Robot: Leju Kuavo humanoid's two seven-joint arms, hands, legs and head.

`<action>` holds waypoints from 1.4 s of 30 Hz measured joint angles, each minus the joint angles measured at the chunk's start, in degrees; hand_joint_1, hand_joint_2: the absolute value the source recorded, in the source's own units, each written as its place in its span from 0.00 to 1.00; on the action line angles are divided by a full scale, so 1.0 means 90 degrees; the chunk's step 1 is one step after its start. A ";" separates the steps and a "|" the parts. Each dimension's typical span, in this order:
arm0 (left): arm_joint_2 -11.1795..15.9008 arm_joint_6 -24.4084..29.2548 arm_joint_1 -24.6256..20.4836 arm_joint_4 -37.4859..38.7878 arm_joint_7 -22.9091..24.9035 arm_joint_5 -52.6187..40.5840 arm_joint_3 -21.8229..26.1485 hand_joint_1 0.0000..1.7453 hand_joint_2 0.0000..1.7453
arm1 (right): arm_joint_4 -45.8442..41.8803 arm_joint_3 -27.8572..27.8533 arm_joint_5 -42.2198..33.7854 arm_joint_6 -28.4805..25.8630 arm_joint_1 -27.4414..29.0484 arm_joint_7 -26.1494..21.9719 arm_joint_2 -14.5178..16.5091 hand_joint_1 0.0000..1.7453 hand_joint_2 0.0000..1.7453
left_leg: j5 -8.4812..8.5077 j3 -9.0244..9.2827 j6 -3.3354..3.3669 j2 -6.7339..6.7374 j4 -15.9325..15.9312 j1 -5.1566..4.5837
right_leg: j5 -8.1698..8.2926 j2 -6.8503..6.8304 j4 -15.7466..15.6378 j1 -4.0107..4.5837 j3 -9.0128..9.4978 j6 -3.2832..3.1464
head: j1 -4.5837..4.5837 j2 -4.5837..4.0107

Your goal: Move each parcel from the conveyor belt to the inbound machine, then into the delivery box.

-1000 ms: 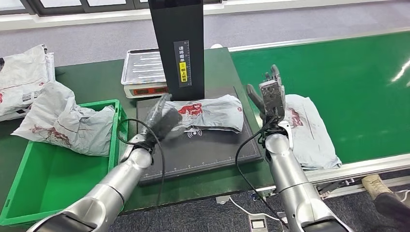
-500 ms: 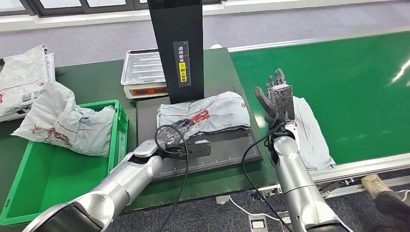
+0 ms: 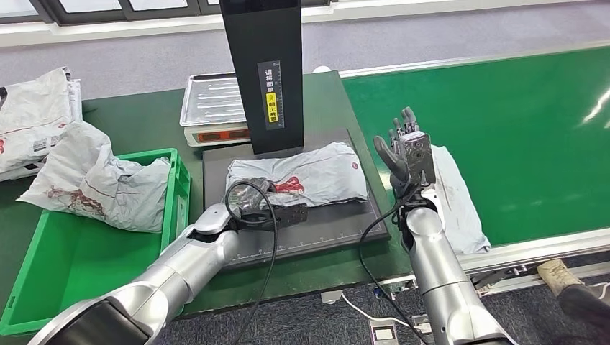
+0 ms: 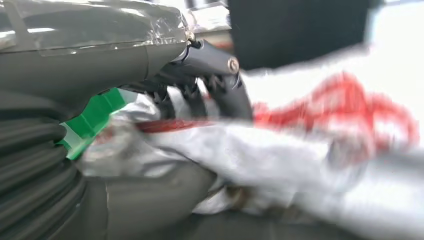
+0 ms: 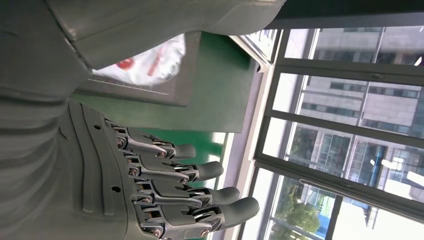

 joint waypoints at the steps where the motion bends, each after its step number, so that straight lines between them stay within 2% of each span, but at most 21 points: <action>1: 0.0022 0.0244 -0.0003 0.0001 -0.0016 0.0037 0.0061 1.00 1.00 | -0.0016 0.0000 0.0005 -0.0005 0.0005 0.0011 0.0004 0.00 1.00 | 0.0000 0.0000 0.0000 0.0000 0.0000 0.0000 | 0.0000 0.0000 0.0000 0.0000 0.0000 0.0000 | 0.0000 0.0000; 5: 0.0114 0.1004 -0.0069 -0.0002 -0.0078 0.0022 0.0276 1.00 1.00 | -0.0053 0.0000 0.0012 -0.0007 0.0008 0.0038 0.0012 0.00 1.00 | 0.0000 -0.0002 0.0000 -0.0001 0.0000 0.0000 | 0.0000 -0.0004 0.0000 0.0000 -0.0001 0.0000 | 0.0001 0.0000; 11: 0.0209 0.1502 -0.0132 -0.0007 -0.0007 -0.0442 0.0402 1.00 1.00 | -0.0057 0.0000 -0.0055 -0.0002 -0.0029 0.0037 0.0035 0.00 1.00 | 0.0000 -0.0004 0.0000 -0.0001 0.0000 0.0000 | 0.0000 -0.0005 0.0000 -0.0001 -0.0001 0.0000 | 0.0001 0.0000; 17: 0.0316 0.2414 -0.0136 -0.0095 0.0001 -0.1019 0.0559 1.00 1.00 | -0.0056 0.0000 -0.0147 -0.0028 -0.0052 0.0019 0.0036 0.00 1.00 | 0.0000 -0.0005 0.0000 -0.0003 0.0000 0.0000 | 0.0000 -0.0007 0.0000 0.0000 -0.0002 0.0000 | 0.0001 0.0000; 21: 0.0370 0.2634 -0.0144 -0.0166 -0.0024 -0.1123 0.0629 1.00 1.00 | -0.0057 0.0000 -0.0151 -0.0044 -0.0052 0.0019 0.0036 0.00 1.00 | 0.0000 -0.0005 0.0000 -0.0002 0.0000 0.0000 | -0.0001 -0.0006 0.0000 0.0000 -0.0002 0.0000 | 0.0001 0.0000; 23: 0.0396 0.2927 -0.0121 -0.0275 -0.0096 -0.1269 0.0692 1.00 1.00 | -0.0057 0.0000 -0.0146 -0.0075 -0.0048 0.0023 0.0036 0.00 1.00 | 0.0000 -0.0005 0.0000 -0.0003 0.0000 0.0000 | -0.0001 -0.0007 0.0000 0.0000 -0.0003 0.0000 | 0.0001 0.0000; 26: 0.0440 0.3351 0.0079 -0.0984 -0.0378 -0.2103 0.1053 1.00 1.00 | -0.0058 0.0000 -0.0141 -0.0131 -0.0023 0.0032 0.0036 0.00 1.00 | 0.0000 -0.0004 0.0000 -0.0004 0.0000 0.0000 | -0.0001 -0.0007 -0.0001 -0.0001 -0.0003 0.0001 | 0.0001 0.0000; 29: 0.0431 0.3423 0.0498 -0.2161 -0.0795 -0.3066 0.1758 1.00 1.00 | -0.0073 0.0000 -0.0146 -0.0152 0.0035 0.0032 0.0035 0.00 1.00 | -0.0004 -0.0004 0.0001 0.0006 0.0000 -0.0002 | -0.0001 0.0004 -0.0002 -0.0002 -0.0006 0.0001 | 0.0001 0.0000; 32: 0.0392 0.3433 0.0981 -0.3398 -0.1037 -0.3581 0.2422 1.00 1.00 | -0.0081 0.0000 -0.0191 -0.0160 0.0095 -0.0017 0.0018 0.00 1.00 | -0.0010 -0.0004 0.0002 0.0022 0.0000 -0.0003 | -0.0001 0.0021 -0.0003 -0.0003 -0.0013 0.0002 | 0.0000 0.0000; 38: 0.0501 0.3440 0.1892 -0.5573 -0.0531 -0.4328 0.3343 1.00 1.00 | -0.0194 -0.0129 -0.0277 -0.0333 0.0450 -0.0152 -0.0118 0.00 1.00 | -0.0011 -0.0006 0.0001 0.0023 -0.0001 -0.0001 | -0.0007 0.0020 -0.0002 0.0001 -0.0013 0.0001 | -0.0001 0.0000; 42: 0.0633 0.3441 0.2400 -0.6478 -0.0400 -0.4403 0.3949 1.00 1.00 | -0.0390 -0.0263 -0.0271 -0.0403 0.0785 -0.0154 -0.0220 0.00 1.00 | -0.0012 -0.0009 0.0000 0.0023 -0.0002 0.0002 | -0.0009 0.0020 -0.0001 0.0001 -0.0015 0.0001 | 0.0001 0.0000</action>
